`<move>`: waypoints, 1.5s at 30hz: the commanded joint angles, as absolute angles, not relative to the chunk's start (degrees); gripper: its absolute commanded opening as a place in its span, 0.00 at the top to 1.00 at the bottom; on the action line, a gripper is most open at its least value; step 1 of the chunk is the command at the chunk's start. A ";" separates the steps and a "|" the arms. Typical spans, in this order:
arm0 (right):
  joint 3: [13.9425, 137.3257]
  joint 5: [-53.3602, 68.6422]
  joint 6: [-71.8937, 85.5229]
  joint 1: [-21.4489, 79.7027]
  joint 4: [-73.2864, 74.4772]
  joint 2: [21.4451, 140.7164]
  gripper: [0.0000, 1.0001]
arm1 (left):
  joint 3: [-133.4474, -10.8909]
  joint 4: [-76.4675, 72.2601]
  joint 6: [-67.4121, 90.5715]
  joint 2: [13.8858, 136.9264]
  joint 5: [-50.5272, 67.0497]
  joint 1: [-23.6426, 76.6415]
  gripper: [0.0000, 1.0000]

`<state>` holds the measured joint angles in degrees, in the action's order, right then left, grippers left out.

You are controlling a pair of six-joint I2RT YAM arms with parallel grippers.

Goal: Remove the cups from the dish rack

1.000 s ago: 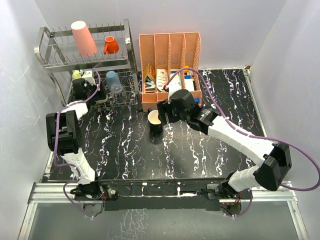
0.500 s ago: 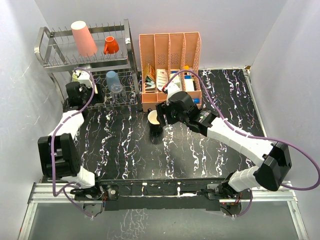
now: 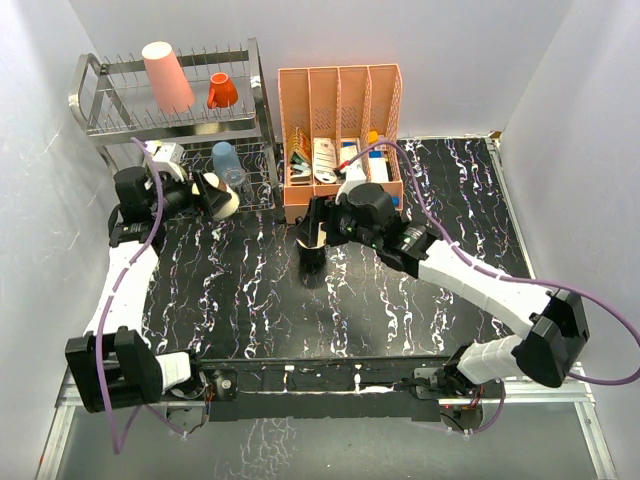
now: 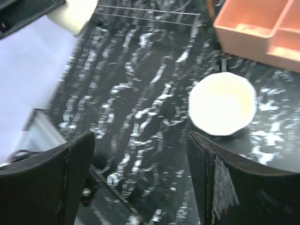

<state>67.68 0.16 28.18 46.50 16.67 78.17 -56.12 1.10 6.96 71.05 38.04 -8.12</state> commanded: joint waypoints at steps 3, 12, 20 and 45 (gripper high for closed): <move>57.97 10.96 55.68 45.83 -9.64 71.97 0.18 | -54.48 -10.04 24.11 60.78 56.71 -8.05 0.84; 53.26 13.13 80.19 45.44 -35.62 75.37 0.18 | -54.36 -21.44 41.56 57.55 63.23 -6.81 0.89; 58.20 16.23 89.38 45.93 -42.98 82.34 0.19 | -53.80 -26.98 45.36 55.04 65.27 -4.16 0.91; 61.43 11.52 103.01 51.29 -70.25 93.71 0.92 | -50.68 -18.86 31.50 51.89 67.23 0.09 0.52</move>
<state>62.35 14.72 101.86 51.53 -64.36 97.30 -51.29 -24.29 41.60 54.26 66.00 -0.14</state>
